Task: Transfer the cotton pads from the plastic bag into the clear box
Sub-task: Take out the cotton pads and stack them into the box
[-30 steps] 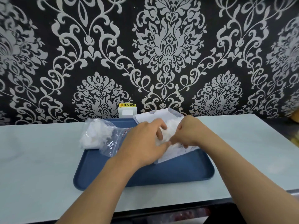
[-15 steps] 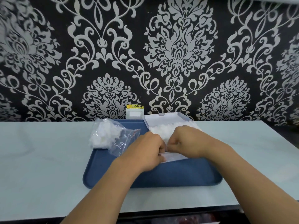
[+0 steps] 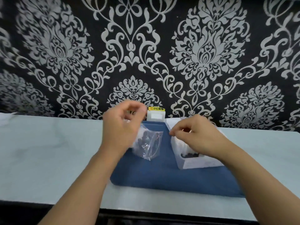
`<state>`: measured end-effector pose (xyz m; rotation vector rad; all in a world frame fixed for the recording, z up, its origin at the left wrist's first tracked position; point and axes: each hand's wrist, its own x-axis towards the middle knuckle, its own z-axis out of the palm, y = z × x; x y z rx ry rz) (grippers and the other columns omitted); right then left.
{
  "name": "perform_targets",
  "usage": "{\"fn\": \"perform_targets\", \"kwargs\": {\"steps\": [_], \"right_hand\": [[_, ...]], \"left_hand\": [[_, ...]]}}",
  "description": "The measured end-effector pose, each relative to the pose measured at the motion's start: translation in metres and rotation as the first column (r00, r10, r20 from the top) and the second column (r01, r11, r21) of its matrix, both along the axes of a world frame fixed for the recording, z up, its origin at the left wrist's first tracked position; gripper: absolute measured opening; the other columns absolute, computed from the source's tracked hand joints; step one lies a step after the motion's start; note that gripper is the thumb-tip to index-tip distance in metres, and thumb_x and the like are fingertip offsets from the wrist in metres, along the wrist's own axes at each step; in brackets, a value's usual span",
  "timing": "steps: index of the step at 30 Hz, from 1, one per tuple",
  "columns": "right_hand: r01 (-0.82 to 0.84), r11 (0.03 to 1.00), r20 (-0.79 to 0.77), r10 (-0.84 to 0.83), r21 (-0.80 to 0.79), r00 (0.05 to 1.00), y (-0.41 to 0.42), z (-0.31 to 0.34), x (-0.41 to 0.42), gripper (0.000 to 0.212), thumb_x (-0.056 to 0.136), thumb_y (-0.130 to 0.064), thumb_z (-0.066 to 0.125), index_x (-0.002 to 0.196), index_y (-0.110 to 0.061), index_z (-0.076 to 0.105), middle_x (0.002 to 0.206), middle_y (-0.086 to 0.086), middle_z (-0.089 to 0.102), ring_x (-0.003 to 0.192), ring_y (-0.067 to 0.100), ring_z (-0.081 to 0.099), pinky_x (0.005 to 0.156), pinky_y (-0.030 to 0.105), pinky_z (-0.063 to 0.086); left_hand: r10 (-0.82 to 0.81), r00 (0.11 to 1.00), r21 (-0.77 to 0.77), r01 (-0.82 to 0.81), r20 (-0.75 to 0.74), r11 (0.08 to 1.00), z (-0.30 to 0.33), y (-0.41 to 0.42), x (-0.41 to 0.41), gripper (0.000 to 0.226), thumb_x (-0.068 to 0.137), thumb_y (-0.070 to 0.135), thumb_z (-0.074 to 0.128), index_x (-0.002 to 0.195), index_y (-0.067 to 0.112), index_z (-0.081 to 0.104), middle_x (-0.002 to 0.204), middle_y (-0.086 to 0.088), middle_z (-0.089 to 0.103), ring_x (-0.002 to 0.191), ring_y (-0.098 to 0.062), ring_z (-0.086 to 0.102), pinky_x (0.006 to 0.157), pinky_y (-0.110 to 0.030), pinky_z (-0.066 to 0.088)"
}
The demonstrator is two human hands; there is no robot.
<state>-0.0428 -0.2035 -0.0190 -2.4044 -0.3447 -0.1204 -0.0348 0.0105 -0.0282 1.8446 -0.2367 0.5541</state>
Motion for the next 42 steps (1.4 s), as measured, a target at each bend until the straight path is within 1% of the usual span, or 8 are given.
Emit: {"fn": "perform_targets", "kwargs": {"steps": [5, 9, 14, 18, 24, 30, 35, 42], "right_hand": [[-0.046, 0.906, -0.040, 0.032, -0.421, 0.999, 0.051, -0.036, 0.032, 0.009, 0.083, -0.009, 0.069, 0.078, -0.016, 0.073, 0.077, 0.002, 0.064, 0.076, 0.022, 0.063, 0.066, 0.026, 0.048], [-0.082, 0.976, 0.033, 0.091, -0.202, 0.995, 0.072, -0.045, 0.039, 0.025, 0.083, -0.018, 0.074, 0.068, -0.012, 0.056, 0.068, 0.001, 0.054, 0.066, 0.020, 0.050, 0.057, 0.029, 0.037], [-0.144, 0.988, -0.096, 0.138, -0.056, 0.986, 0.074, -0.054, 0.031, 0.036, 0.081, -0.038, 0.078, 0.103, -0.015, 0.061, 0.083, -0.011, 0.055, 0.073, 0.009, 0.050, 0.065, 0.020, 0.040], [-0.154, 0.985, -0.162, 0.140, -0.076, 0.977, 0.069, -0.051, 0.029, 0.005, 0.096, -0.018, 0.058, 0.099, -0.017, 0.062, 0.077, -0.013, 0.055, 0.067, 0.000, 0.049, 0.068, 0.025, 0.040], [-0.048, 0.920, -0.322, 0.184, 0.389, 0.929, 0.069, -0.055, 0.031, 0.028, 0.090, -0.008, 0.070, 0.111, -0.026, 0.068, 0.080, -0.013, 0.067, 0.069, 0.001, 0.062, 0.062, 0.016, 0.047], [-0.089, 0.970, -0.093, 0.113, 0.226, 0.989, 0.073, -0.063, 0.032, 0.049, 0.065, -0.040, 0.078, 0.111, -0.026, 0.072, 0.093, -0.009, 0.075, 0.079, 0.002, 0.066, 0.071, 0.022, 0.052], [-0.089, 0.931, -0.113, 0.136, 0.353, 0.984, 0.072, -0.056, 0.033, 0.013, 0.085, 0.001, 0.071, 0.097, -0.005, 0.074, 0.066, 0.003, 0.063, 0.047, 0.009, 0.055, 0.046, 0.031, 0.050], [-0.081, 0.985, -0.022, 0.085, 0.154, 0.996, 0.068, -0.049, 0.028, 0.013, 0.083, -0.005, 0.076, 0.093, -0.013, 0.076, 0.073, -0.008, 0.072, 0.063, 0.003, 0.067, 0.057, 0.022, 0.056]], "left_hand": [[0.296, 0.854, 0.334, -0.154, -0.429, 0.930, -0.043, 0.045, 0.039, 0.031, 0.100, 0.039, 0.054, 0.102, 0.011, 0.067, 0.107, -0.008, 0.069, 0.101, -0.026, 0.061, 0.085, -0.034, 0.046], [0.158, 0.879, 0.288, -0.024, -0.451, 0.957, -0.058, 0.042, 0.042, 0.033, 0.097, 0.024, 0.055, 0.077, 0.002, 0.068, 0.081, -0.017, 0.071, 0.075, -0.025, 0.059, 0.066, -0.032, 0.044], [0.031, 0.806, 0.071, 0.014, -0.591, 0.997, -0.065, 0.043, 0.038, 0.020, 0.095, 0.017, 0.061, 0.081, 0.012, 0.075, 0.086, -0.008, 0.075, 0.081, -0.025, 0.066, 0.086, -0.043, 0.056], [-0.019, 0.733, -0.098, -0.065, -0.680, 0.993, -0.063, 0.041, 0.037, 0.020, 0.095, 0.007, 0.056, 0.080, 0.009, 0.068, 0.082, -0.011, 0.067, 0.078, -0.026, 0.060, 0.088, -0.052, 0.057], [-0.086, 0.750, -0.285, -0.140, -0.656, 0.948, -0.054, 0.043, 0.033, 0.017, 0.098, 0.011, 0.059, 0.082, 0.012, 0.066, 0.081, -0.007, 0.065, 0.065, -0.018, 0.057, 0.060, -0.027, 0.050], [-0.100, 0.825, -0.208, -0.022, -0.556, 0.978, -0.051, 0.033, 0.017, 0.016, 0.100, 0.020, 0.059, 0.093, 0.013, 0.072, 0.080, 0.002, 0.072, 0.060, -0.010, 0.058, 0.048, -0.017, 0.044], [-0.048, 0.850, -0.175, -0.053, -0.525, 0.983, -0.053, 0.035, 0.015, 0.018, 0.103, 0.018, 0.055, 0.095, 0.010, 0.069, 0.087, -0.004, 0.074, 0.064, -0.014, 0.058, 0.052, -0.024, 0.043], [0.090, 0.873, -0.061, -0.135, -0.479, 0.989, -0.062, 0.037, 0.023, 0.019, 0.102, 0.021, 0.054, 0.088, 0.017, 0.067, 0.090, -0.002, 0.076, 0.077, -0.021, 0.066, 0.071, -0.036, 0.054]]}}
